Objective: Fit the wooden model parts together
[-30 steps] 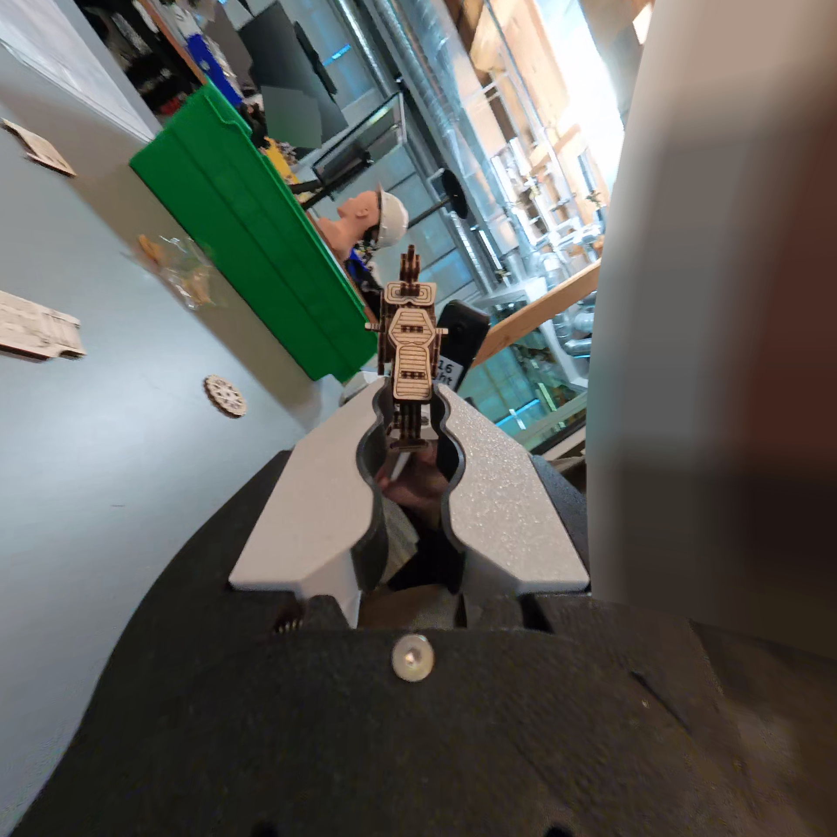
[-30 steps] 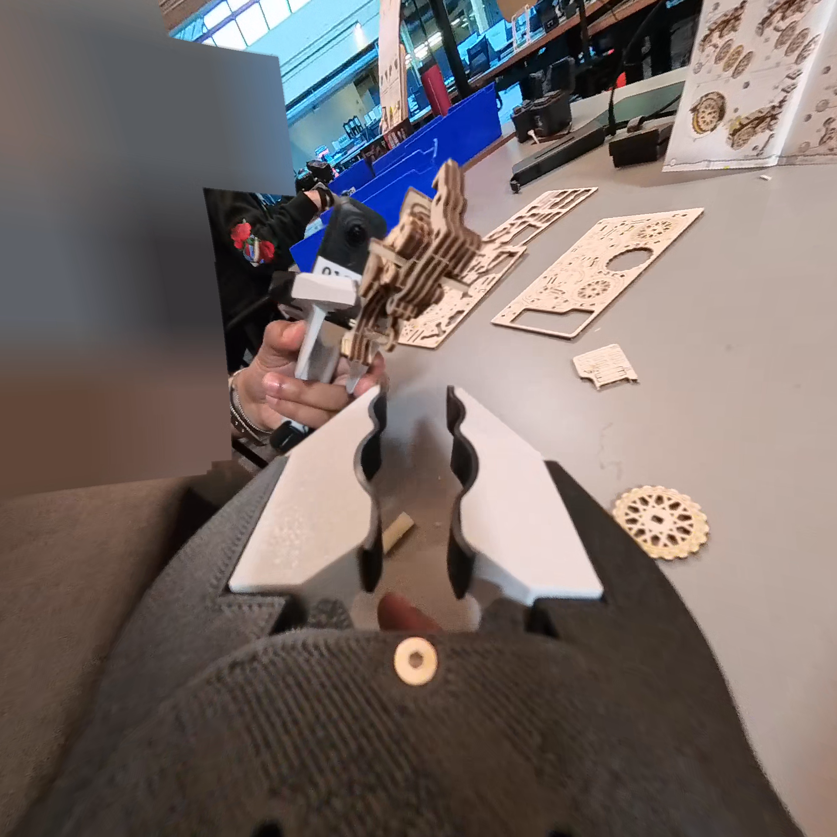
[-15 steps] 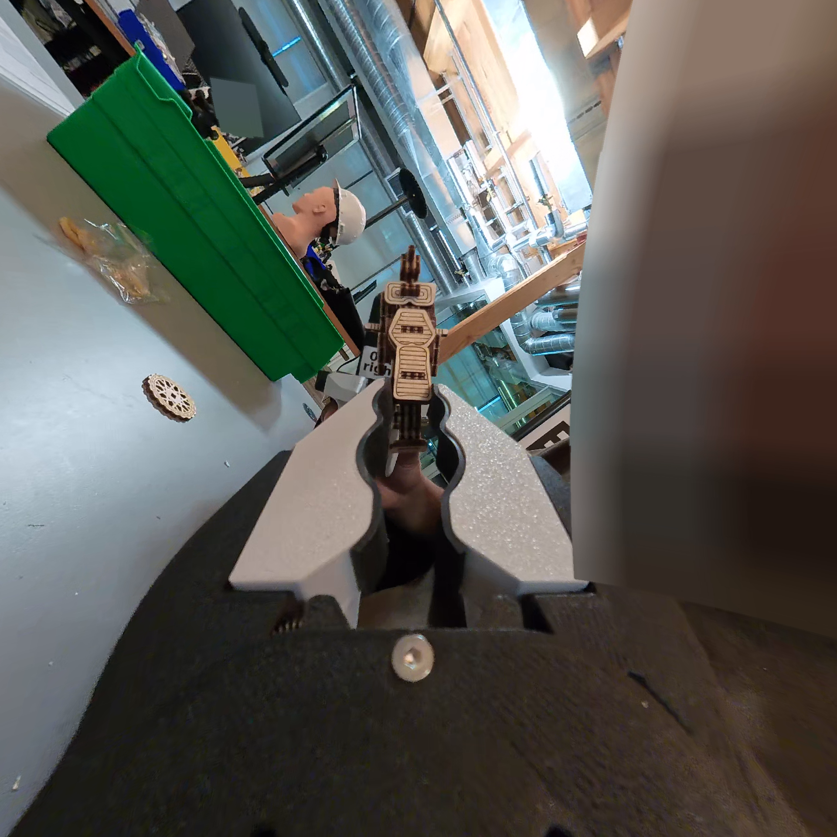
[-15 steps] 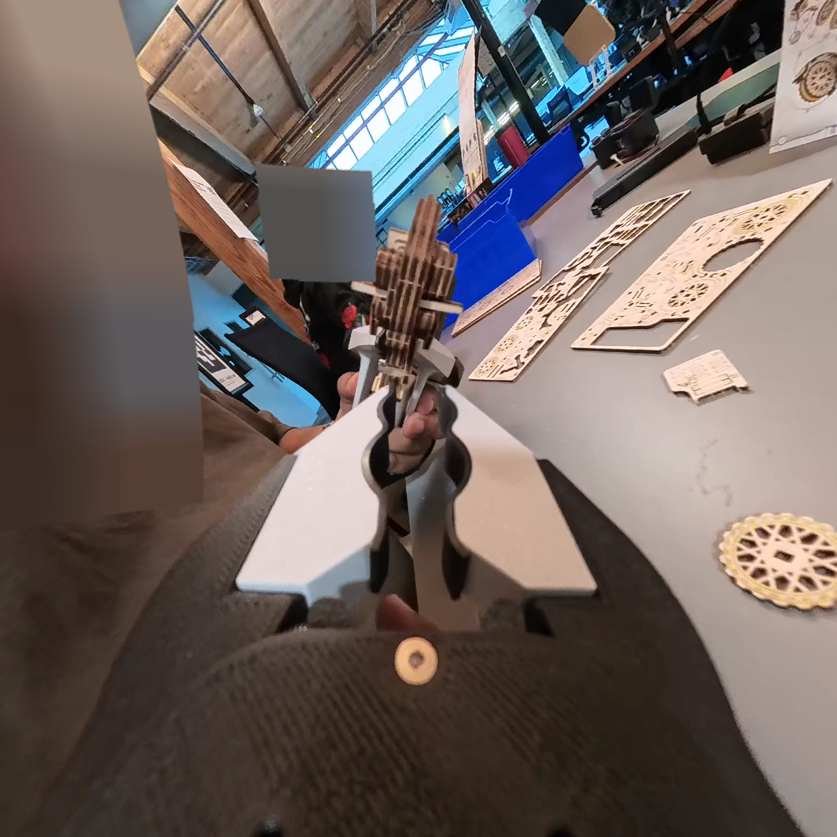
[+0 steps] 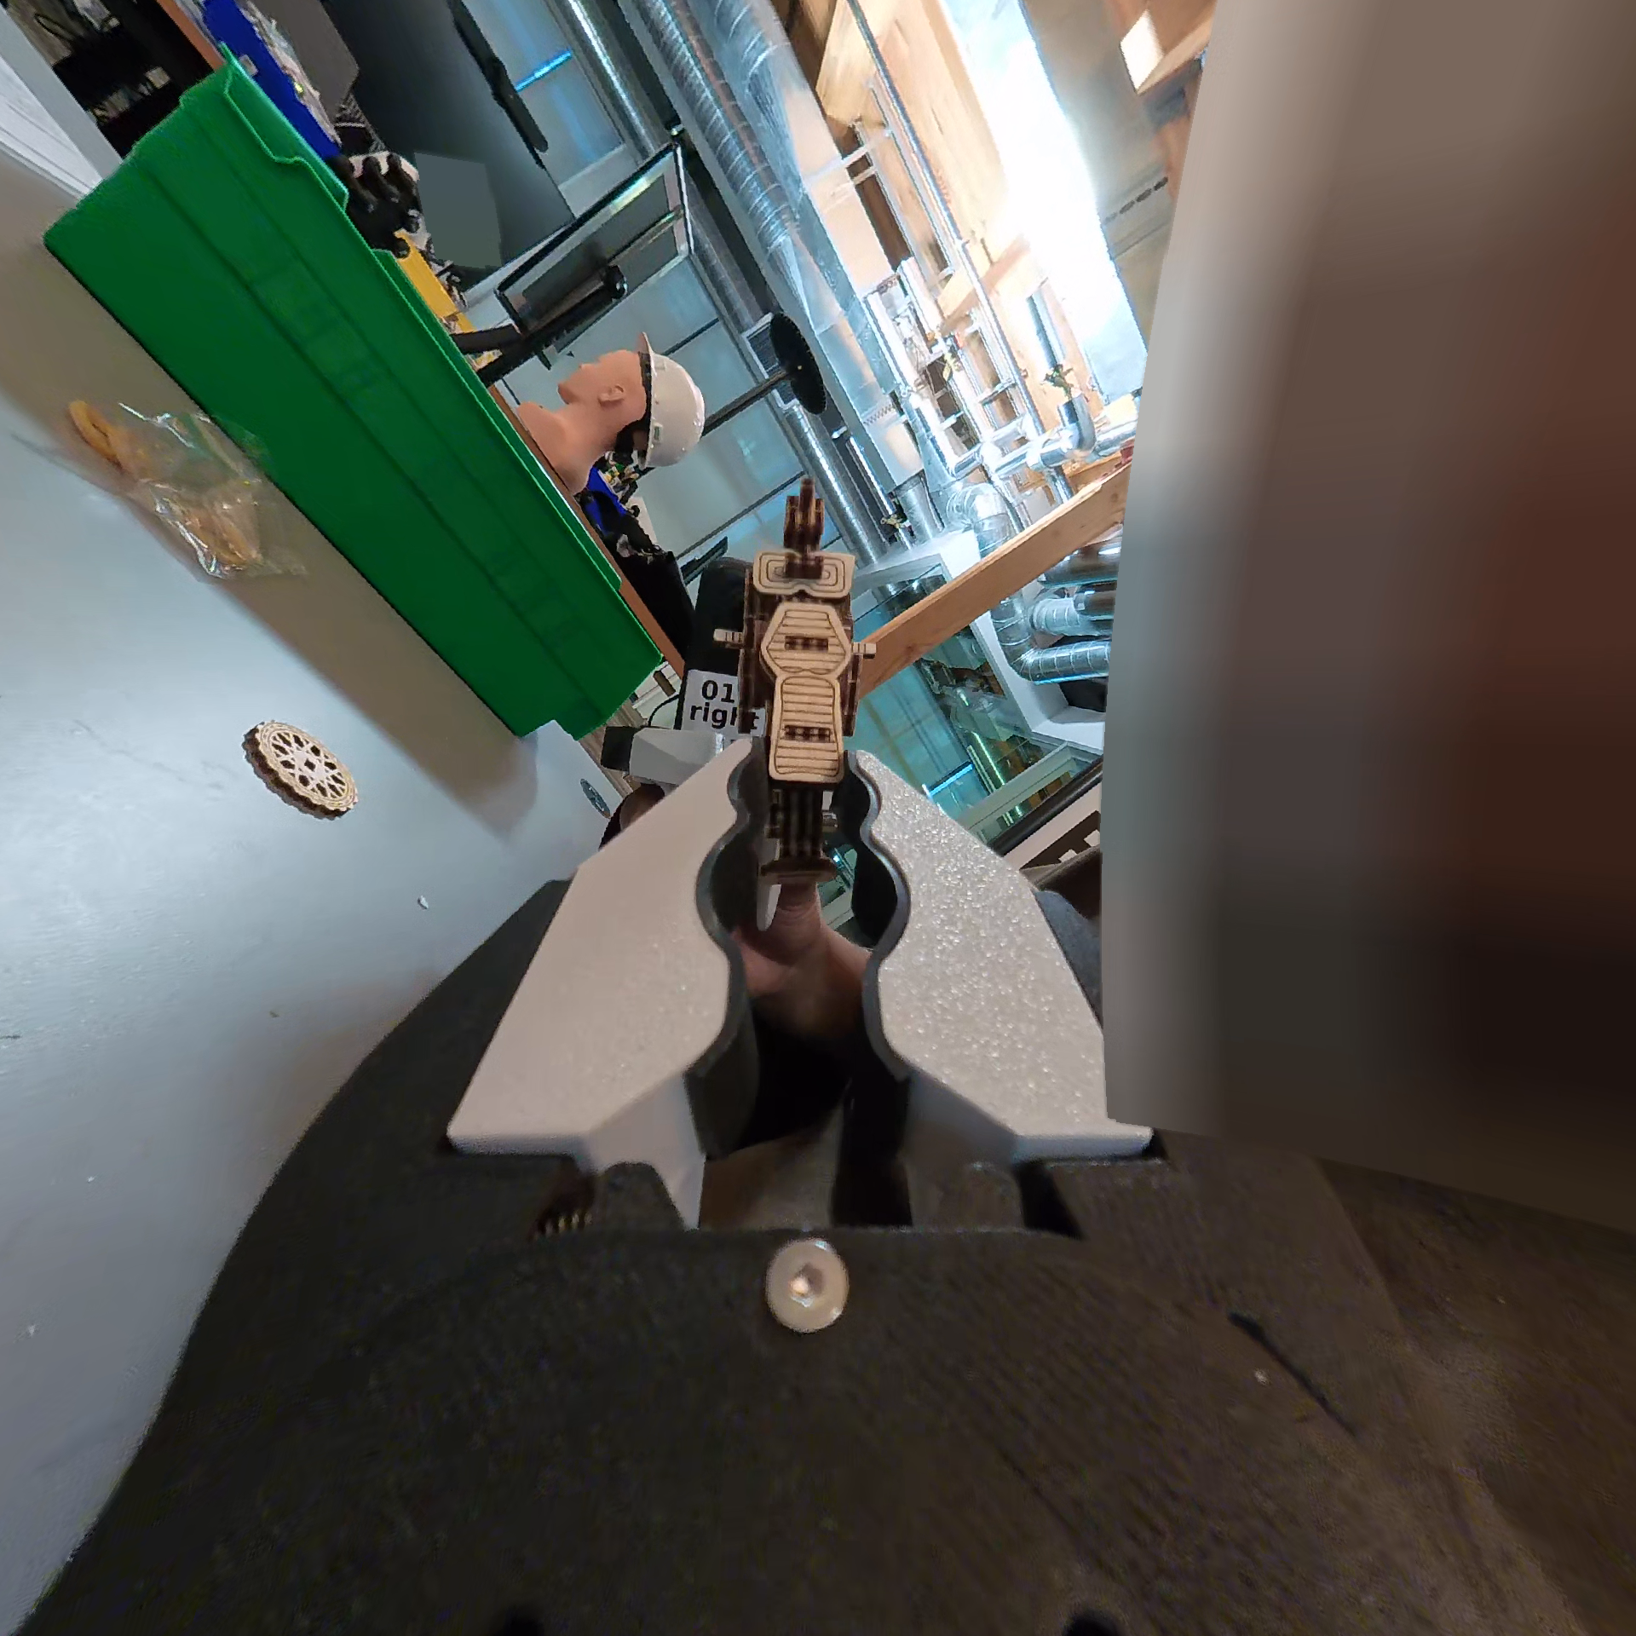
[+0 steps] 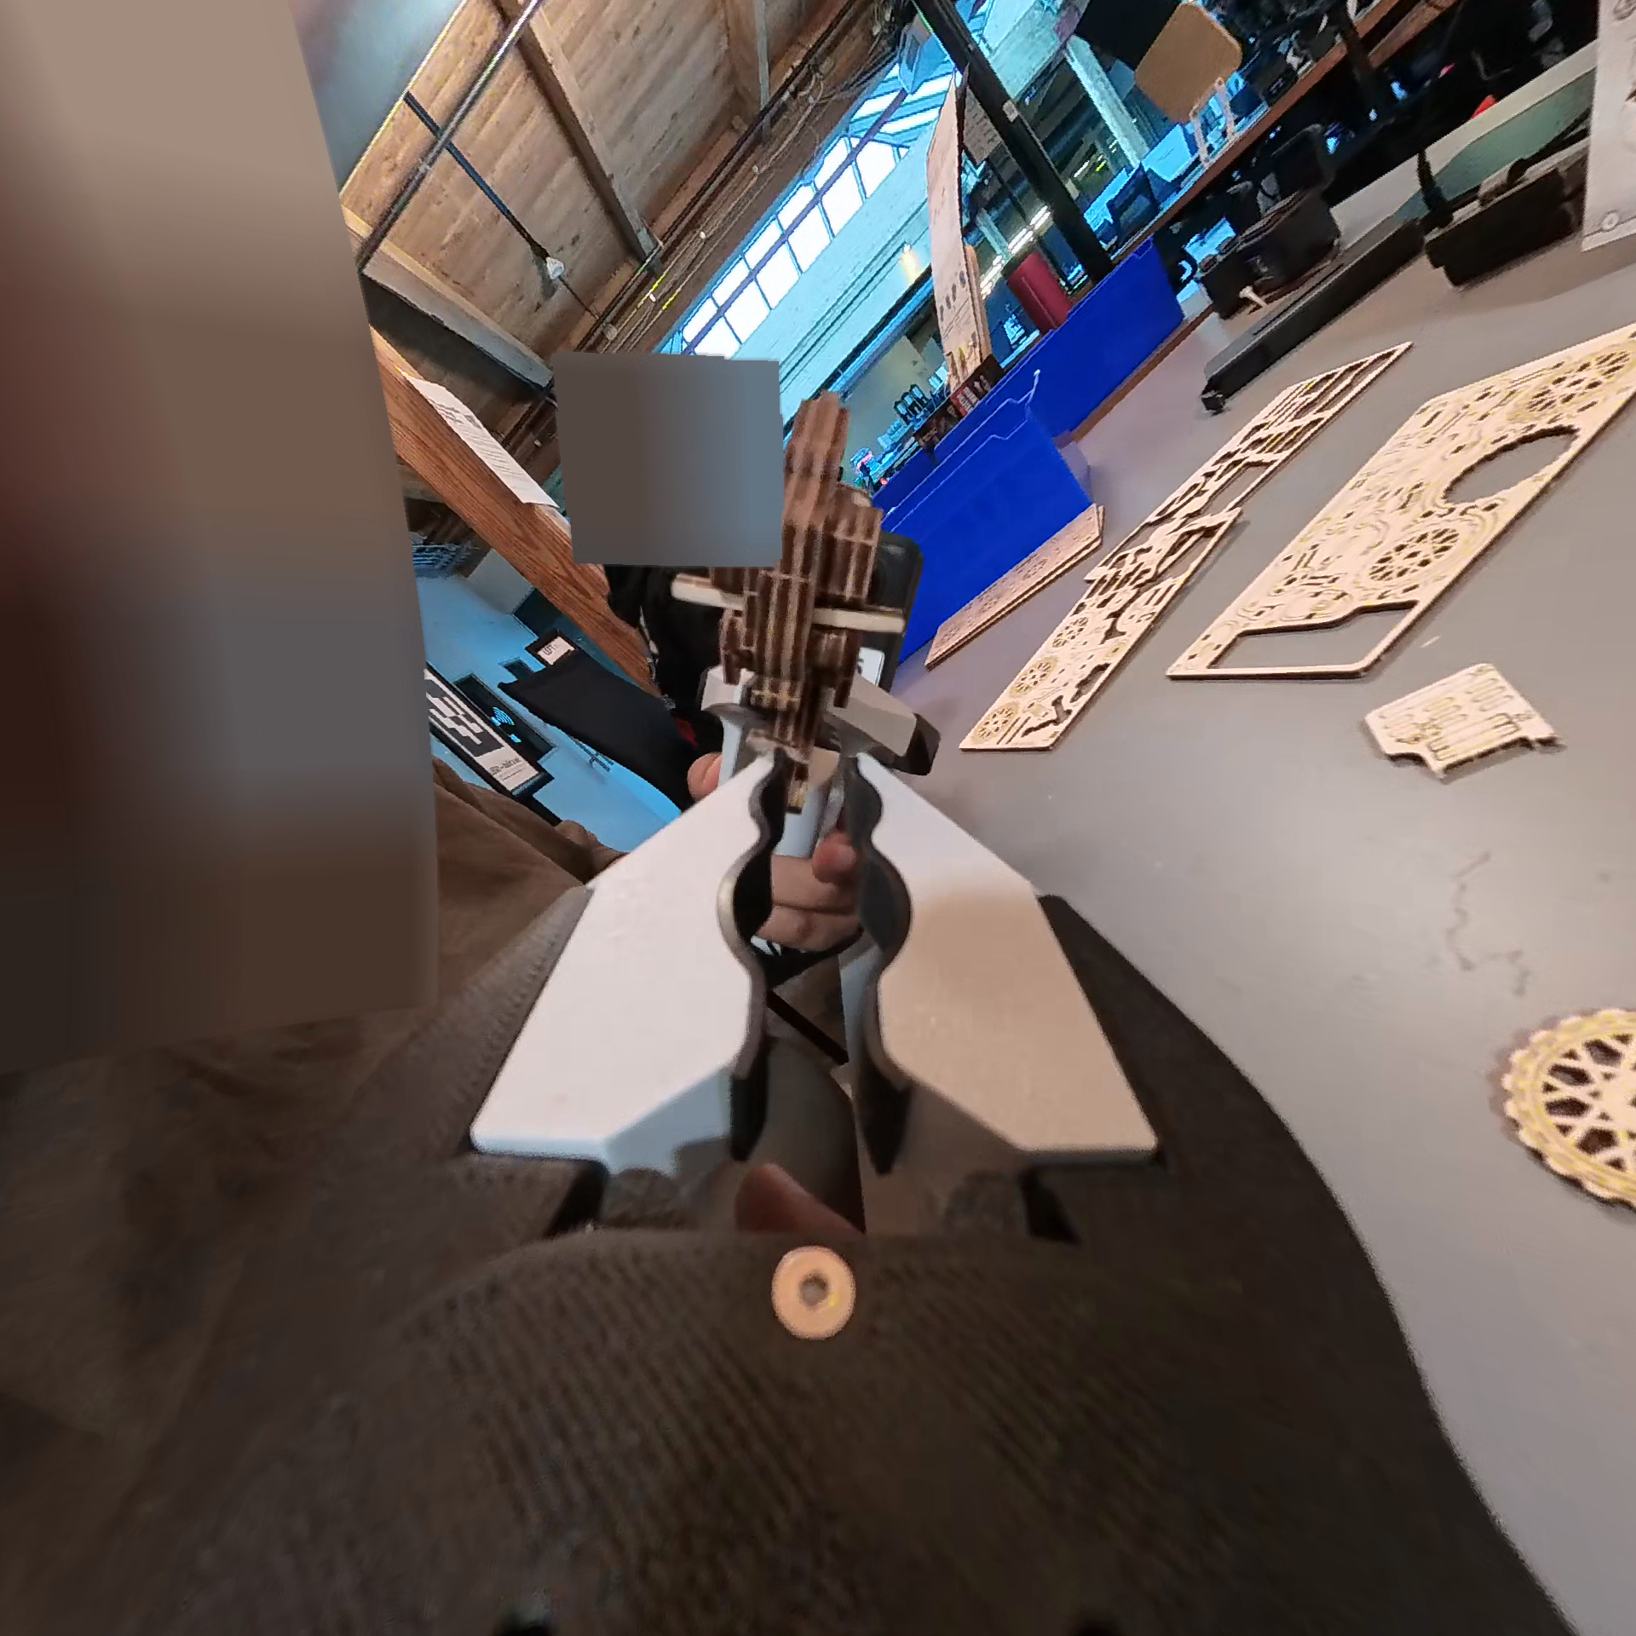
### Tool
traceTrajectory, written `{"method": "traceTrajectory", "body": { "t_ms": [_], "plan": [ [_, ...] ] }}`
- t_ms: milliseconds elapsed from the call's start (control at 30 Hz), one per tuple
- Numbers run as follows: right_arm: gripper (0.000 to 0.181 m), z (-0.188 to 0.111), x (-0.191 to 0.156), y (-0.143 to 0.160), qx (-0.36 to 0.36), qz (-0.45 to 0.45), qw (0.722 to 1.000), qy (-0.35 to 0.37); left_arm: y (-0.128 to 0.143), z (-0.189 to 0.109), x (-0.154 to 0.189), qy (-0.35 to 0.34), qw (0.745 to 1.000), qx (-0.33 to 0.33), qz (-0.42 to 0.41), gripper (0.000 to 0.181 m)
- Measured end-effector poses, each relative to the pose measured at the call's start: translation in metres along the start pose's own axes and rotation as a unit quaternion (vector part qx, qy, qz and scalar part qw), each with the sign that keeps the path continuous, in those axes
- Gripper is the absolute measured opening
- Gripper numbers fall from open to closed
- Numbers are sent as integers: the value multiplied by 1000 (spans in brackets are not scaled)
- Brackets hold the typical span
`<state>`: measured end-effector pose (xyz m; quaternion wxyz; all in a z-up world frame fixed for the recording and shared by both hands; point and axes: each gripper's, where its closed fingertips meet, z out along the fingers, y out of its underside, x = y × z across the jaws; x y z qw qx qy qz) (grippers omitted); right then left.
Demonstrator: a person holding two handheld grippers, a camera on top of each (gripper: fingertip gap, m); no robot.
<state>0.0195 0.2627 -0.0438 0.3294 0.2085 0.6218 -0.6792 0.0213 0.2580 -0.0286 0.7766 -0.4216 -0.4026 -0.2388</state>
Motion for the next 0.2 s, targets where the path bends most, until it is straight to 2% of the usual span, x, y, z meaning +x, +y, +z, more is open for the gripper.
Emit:
{"method": "traceTrajectory", "body": {
  "t_ms": [33, 200],
  "plan": [
    [10, 0, 0, 0, 0, 1, 1000, -1, 0, 0, 0, -1, 1000, 0, 0, 15],
    [7, 0, -1, 0, 2, 5, 1000, -6, 1, 1, -1, -2, 1000, -1, 0, 15]
  ]
}}
